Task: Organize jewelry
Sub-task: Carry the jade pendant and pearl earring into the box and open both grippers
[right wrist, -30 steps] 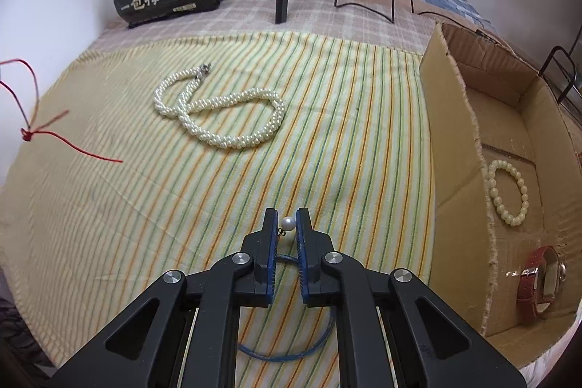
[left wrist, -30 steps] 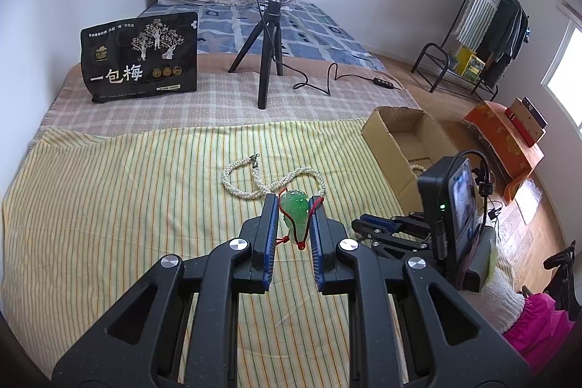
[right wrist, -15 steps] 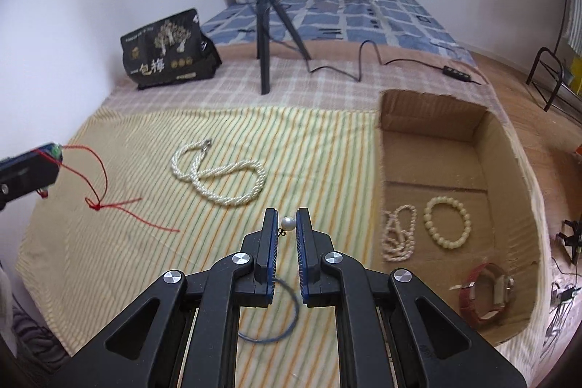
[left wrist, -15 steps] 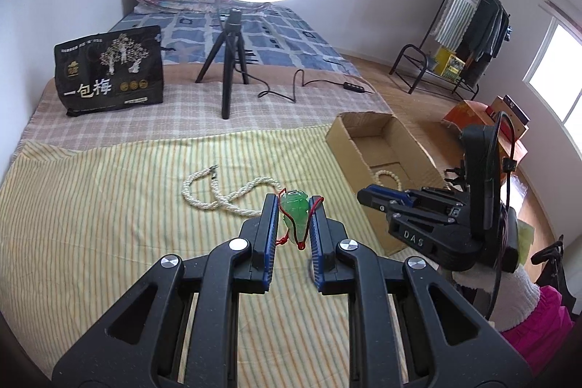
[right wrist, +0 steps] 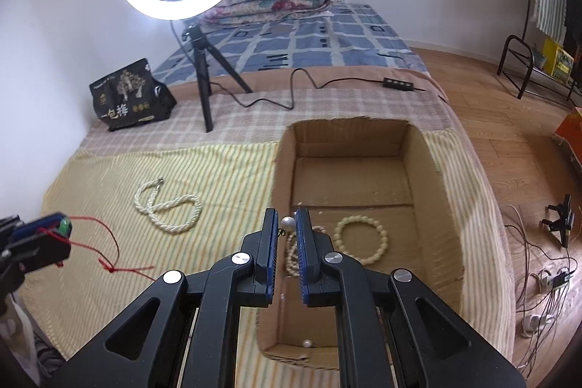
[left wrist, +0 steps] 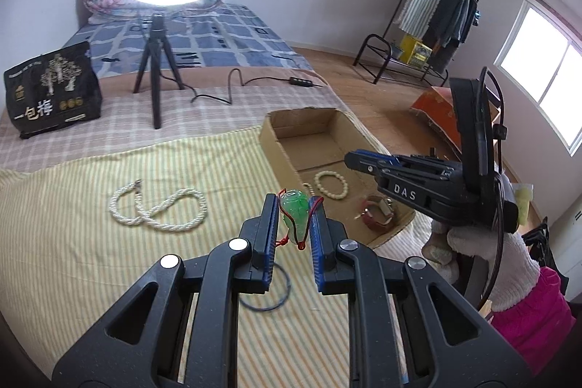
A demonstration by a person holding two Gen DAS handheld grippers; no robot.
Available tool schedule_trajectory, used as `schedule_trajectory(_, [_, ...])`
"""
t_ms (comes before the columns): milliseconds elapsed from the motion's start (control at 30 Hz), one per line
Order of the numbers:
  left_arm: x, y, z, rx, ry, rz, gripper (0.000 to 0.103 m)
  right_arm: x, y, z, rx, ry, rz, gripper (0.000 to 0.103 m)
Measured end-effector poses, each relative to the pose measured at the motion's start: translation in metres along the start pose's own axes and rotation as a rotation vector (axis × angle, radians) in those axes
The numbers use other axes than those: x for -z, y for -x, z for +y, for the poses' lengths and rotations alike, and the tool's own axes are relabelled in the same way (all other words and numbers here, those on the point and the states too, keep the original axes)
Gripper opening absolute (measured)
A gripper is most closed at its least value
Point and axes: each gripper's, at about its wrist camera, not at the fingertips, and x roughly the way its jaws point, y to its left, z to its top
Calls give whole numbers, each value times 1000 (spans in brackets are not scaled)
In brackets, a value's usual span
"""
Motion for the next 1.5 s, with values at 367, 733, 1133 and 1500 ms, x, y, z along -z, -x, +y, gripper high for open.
schedule_trajectory(367, [-1,-43,-47,64,-34,43,15,-12,-5,-41,15,-29,-4,8])
schedule_trajectory(733, [14,-91,-76,78,-74,121,15,-20,-27,-72,6,-66,10,8])
schedule_trajectory(1133, [22,-113,-84,84,-92,155,15,-19,-41,-86,-17,-115,16,10])
schedule_trajectory(1500, [22,-109,-83,83,-99,155,32,-22,-30,-87,29,-124,-16,55])
